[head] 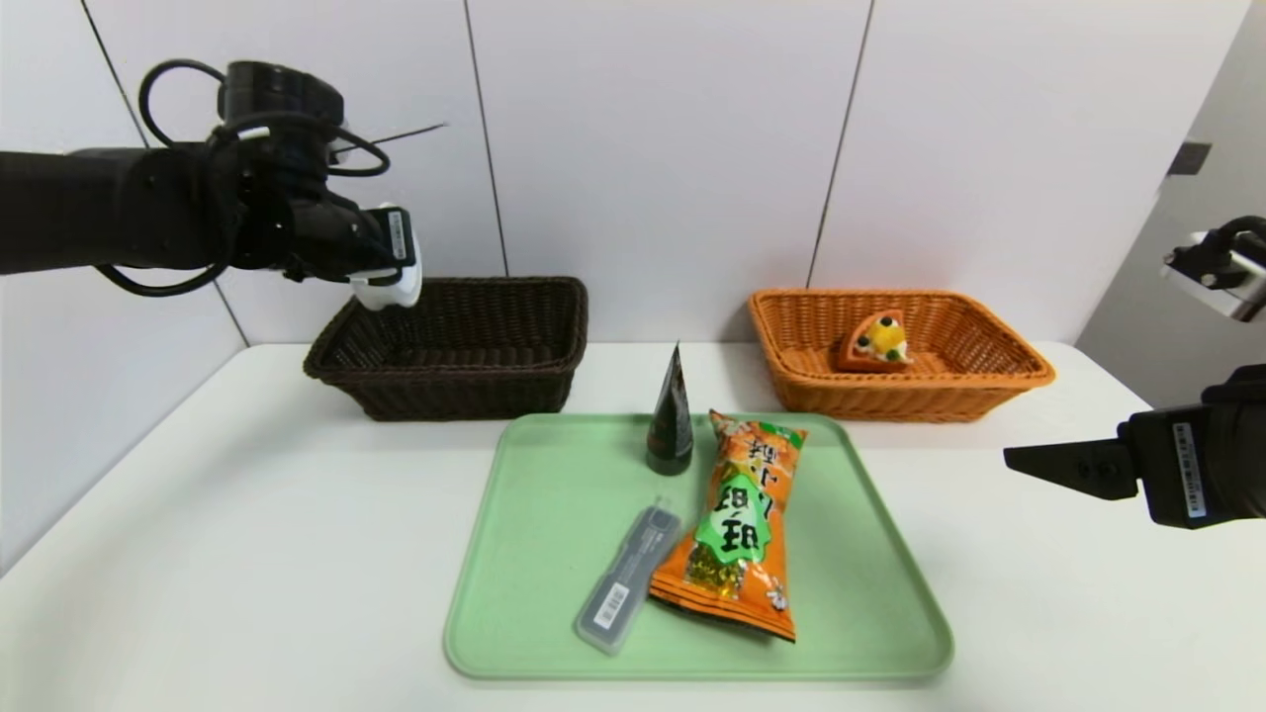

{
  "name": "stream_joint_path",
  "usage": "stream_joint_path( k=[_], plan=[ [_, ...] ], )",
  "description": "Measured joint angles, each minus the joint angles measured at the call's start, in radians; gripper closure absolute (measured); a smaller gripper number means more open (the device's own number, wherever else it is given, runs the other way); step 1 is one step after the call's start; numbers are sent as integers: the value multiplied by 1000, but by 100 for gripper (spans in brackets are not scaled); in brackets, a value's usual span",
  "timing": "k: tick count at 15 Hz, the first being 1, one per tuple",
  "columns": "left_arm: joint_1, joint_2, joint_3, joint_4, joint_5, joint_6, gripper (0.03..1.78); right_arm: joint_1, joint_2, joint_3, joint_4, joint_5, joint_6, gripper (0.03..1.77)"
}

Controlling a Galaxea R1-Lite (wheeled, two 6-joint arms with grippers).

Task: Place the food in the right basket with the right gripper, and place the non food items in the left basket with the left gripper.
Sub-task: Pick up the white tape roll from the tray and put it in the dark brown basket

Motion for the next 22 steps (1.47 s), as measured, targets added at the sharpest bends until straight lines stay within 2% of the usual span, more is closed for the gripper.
stream_joint_path(
  k=[3, 9, 22],
  plan=[
    [43, 90, -50, -1, -41, 23, 122, -1, -3, 3, -1, 0, -1, 9],
    [76, 188, -85, 7, -72, 59, 122, -2, -1, 4, -2, 0, 2, 9],
    [87, 201, -84, 52, -72, 57, 122, -5, 10, -4, -3, -1, -1, 9]
  ],
)
